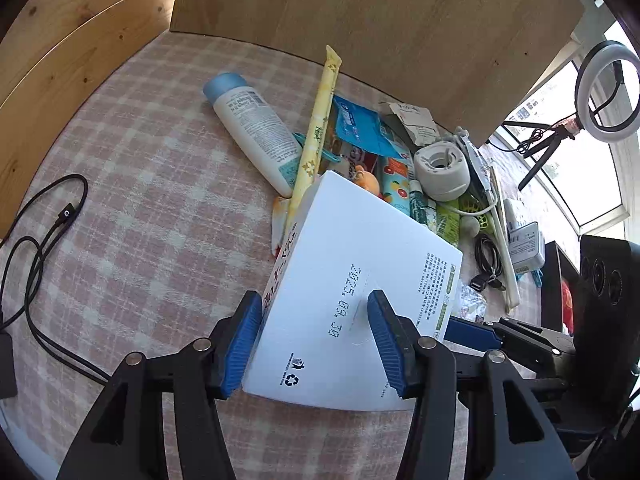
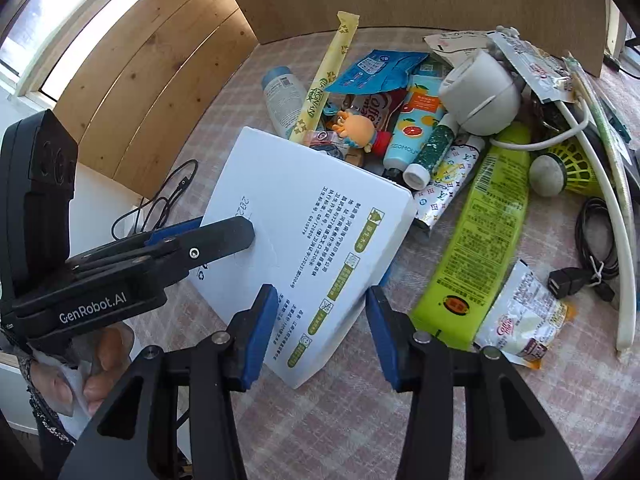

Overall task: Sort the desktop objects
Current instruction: 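Grip the white box between both grippers from its sides, then carry the white box with both grippers into the tray and release it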

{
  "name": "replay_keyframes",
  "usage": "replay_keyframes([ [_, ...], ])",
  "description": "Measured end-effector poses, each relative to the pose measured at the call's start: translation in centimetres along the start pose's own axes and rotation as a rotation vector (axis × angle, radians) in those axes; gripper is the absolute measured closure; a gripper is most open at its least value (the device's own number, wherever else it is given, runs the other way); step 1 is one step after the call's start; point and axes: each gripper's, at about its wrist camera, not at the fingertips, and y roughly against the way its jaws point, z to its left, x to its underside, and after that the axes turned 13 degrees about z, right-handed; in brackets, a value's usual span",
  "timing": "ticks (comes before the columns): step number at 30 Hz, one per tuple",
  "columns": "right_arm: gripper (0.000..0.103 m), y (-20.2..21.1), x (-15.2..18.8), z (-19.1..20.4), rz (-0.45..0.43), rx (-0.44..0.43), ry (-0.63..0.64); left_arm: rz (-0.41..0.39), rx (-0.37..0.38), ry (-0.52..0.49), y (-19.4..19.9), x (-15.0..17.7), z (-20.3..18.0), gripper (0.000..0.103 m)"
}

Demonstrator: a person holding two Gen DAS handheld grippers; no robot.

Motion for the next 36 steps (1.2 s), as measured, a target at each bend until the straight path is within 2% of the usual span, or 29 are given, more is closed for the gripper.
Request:
replay_keyframes([
  [8, 0.058, 6.0, 2.7, -2.3, -0.106, 0.069, 0.027, -0.054, 0.004, -0.102, 2.0, 1.5, -6.6, 0.051],
  [16, 0.058, 13.9, 6.1, -8.5, -0.251, 0.151, -0.074, -0.067, 0.040, -0.282, 1.8, 0.6, -17.2, 0.051],
  [23, 0.058, 20.8, 11.6, -16.7, -0.331, 0.224, -0.224, -0.024, 0.120, -0.444, -0.8, 0.4, -28.9, 0.051],
  [28, 0.058, 25.0, 15.9, -22.8, -0.383, 0.282, -0.360, 0.027, 0.161, -0.570, -3.6, 1.8, -37.5, 0.051],
  [32, 0.058, 27.5, 19.2, -26.9, -0.417, 0.299, -0.465, 0.083, 0.215, -0.604, -5.9, 2.8, -42.7, 0.052],
  [36, 0.058, 29.5, 22.2, -29.5, -0.432, 0.337, -0.526, 0.129, 0.231, -0.664, -7.4, 4.6, -47.3, 0.053],
])
